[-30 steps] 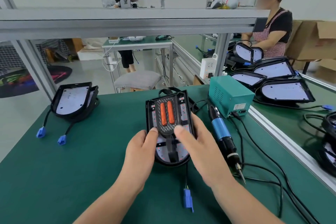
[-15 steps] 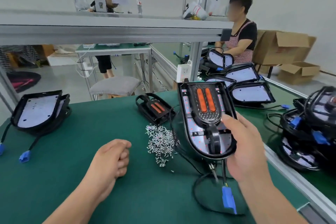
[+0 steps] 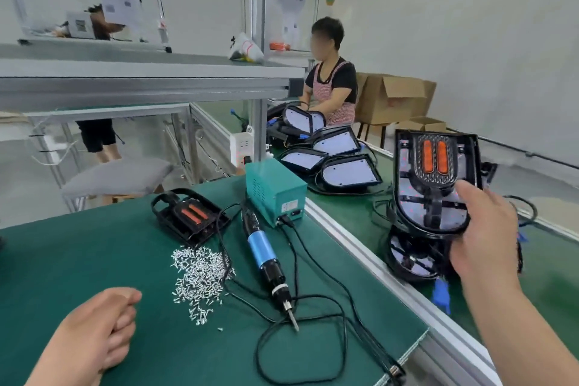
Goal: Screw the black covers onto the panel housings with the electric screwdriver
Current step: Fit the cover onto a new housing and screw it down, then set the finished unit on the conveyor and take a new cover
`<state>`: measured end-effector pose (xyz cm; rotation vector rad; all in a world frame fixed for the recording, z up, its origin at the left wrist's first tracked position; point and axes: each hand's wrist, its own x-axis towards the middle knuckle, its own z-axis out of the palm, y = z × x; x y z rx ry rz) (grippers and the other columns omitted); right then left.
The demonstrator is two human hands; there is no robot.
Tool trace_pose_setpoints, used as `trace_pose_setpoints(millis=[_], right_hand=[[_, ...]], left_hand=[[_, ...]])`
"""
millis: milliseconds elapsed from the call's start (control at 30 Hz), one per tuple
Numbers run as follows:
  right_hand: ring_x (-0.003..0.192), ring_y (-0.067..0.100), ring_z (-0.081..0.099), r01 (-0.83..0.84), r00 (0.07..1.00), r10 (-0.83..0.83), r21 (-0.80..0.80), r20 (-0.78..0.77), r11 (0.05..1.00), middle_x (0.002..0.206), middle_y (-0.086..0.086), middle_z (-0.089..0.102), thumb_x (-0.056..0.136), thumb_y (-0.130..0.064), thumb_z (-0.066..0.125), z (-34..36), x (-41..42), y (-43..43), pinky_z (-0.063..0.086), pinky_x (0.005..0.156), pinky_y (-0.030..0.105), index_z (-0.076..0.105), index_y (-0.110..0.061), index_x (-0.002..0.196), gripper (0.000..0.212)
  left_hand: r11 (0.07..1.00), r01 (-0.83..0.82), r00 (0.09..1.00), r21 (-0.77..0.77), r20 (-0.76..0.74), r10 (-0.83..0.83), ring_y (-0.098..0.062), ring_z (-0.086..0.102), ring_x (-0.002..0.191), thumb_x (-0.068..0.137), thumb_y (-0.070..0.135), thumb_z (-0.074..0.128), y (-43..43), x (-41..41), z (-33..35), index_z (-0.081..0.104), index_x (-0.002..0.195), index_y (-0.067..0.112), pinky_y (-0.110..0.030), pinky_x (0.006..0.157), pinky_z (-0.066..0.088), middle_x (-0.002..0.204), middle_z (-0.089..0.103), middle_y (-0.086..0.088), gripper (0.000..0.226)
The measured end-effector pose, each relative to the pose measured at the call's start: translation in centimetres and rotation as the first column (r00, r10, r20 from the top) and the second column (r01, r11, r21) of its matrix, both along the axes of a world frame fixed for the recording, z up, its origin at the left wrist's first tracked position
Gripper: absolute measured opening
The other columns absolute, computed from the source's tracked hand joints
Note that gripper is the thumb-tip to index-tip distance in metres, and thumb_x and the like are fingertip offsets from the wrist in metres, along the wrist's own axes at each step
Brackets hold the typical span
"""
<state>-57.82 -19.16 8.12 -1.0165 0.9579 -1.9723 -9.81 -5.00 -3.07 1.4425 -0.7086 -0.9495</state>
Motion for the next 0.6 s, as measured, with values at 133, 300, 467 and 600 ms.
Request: trace_pose_setpoints(millis=[133, 300, 467, 600], right_hand=[[0.087, 0.022, 0.078, 0.136, 0.99, -0.136, -0.008, -0.022, 0.991, 0.098, 0.001, 0.081, 0.094, -0.017, 0.063, 1.8, -3.9, -0.4, 0.065, 0.069, 0.035, 0.078, -0.022, 0.105, 0.019], [0.079, 0.016, 0.073, 0.296, 0.955, -0.296, 0.046, -0.012, 0.954, 0.086, -0.009, 0.075, 0.094, -0.015, 0.056, 2.3, -8.4, -1.6, 0.062, 0.064, 0.03, 0.073, -0.031, 0.095, 0.023], [0.072, 0.014, 0.07, 0.399, 0.914, -0.406, 0.234, -0.021, 0.887, 0.091, -0.004, 0.073, 0.089, -0.027, 0.056, 0.2, -13.0, -3.7, 0.056, 0.059, 0.03, 0.07, -0.022, 0.095, 0.017], [0.065, 0.014, 0.041, 0.418, 0.908, -0.396, 0.363, -0.138, 0.833, 0.079, 0.0, 0.045, 0.084, -0.028, 0.05, -2.2, -16.5, -5.1, 0.03, 0.066, 0.039, 0.045, -0.025, 0.074, 0.012]], left_hand=[[1.0, 0.017, 1.0, 0.019, -0.004, -0.017, -0.011, 0.022, 0.037, 0.106, 0.013, 0.05, -0.2, 0.2, 0.0, 0.055, 0.084, 0.002, -0.015, 0.048, 0.025, 0.052, 0.03, 0.0, 0.025], [1.0, 0.022, 1.0, -0.001, 0.003, -0.022, -0.011, 0.022, 0.04, 0.106, 0.014, 0.05, -0.2, 0.7, -0.7, 0.059, 0.095, -0.002, -0.018, 0.051, 0.024, 0.056, 0.029, -0.001, 0.022], [0.999, 0.024, 1.0, -0.027, -0.004, -0.024, -0.011, 0.023, 0.039, 0.107, 0.015, 0.049, -0.6, 1.3, -1.7, 0.061, 0.099, -0.003, -0.016, 0.051, 0.027, 0.058, 0.032, -0.002, 0.023], [0.999, 0.034, 0.999, -0.018, -0.008, -0.034, -0.011, 0.024, 0.036, 0.11, 0.016, 0.046, -1.2, 2.4, -2.8, 0.059, 0.1, -0.002, -0.017, 0.05, 0.03, 0.057, 0.034, -0.001, 0.024]])
